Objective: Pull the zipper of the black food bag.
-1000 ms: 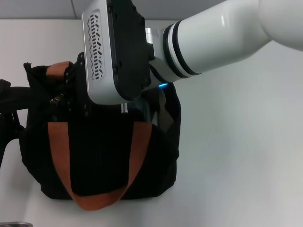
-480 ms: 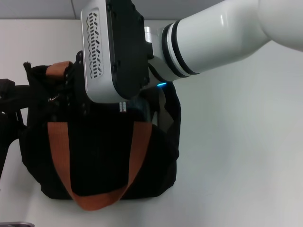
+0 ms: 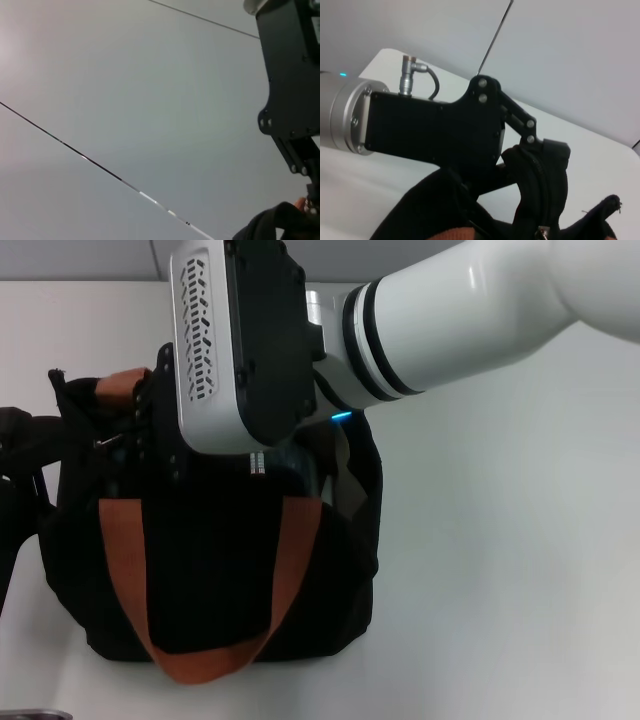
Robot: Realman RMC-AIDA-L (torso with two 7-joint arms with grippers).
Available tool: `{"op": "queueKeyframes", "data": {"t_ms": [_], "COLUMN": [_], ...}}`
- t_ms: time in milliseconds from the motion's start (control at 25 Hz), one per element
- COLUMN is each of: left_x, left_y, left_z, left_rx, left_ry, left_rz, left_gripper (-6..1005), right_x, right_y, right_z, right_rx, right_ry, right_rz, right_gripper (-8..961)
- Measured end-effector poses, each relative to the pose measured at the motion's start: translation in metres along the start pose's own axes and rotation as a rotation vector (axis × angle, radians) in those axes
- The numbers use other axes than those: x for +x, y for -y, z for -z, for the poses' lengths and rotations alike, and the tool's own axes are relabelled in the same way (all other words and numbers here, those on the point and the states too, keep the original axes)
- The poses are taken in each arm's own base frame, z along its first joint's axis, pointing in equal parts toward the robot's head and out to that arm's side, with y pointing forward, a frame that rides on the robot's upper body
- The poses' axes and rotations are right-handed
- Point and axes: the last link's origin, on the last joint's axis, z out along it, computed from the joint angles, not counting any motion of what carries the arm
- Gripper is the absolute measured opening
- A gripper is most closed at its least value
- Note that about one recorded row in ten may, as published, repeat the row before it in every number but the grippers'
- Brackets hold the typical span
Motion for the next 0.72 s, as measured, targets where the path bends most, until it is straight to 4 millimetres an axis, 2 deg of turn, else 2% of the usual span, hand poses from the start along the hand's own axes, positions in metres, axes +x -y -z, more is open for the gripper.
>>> {"op": "queueKeyframes", "data": {"t_ms": [240, 720], "left_x": [-0.002, -0.003], "left_y": [0.000, 0.000], "left_z": [0.001, 0.003], "left_rx": [-0.002, -0.005], "left_ry": [0.013, 0.023], "left_rz": [-0.004, -0.006], "left_gripper": [13, 14], "right_x": [-0.003, 0.007], "right_y": [-0.004, -0.010], "right_z": [0.006, 0.019], "right_rx": [-0.005, 0.019], "right_ry": [0.002, -0.097], "right_rz": [0.005, -0.023], "right_gripper": [35, 30]}}
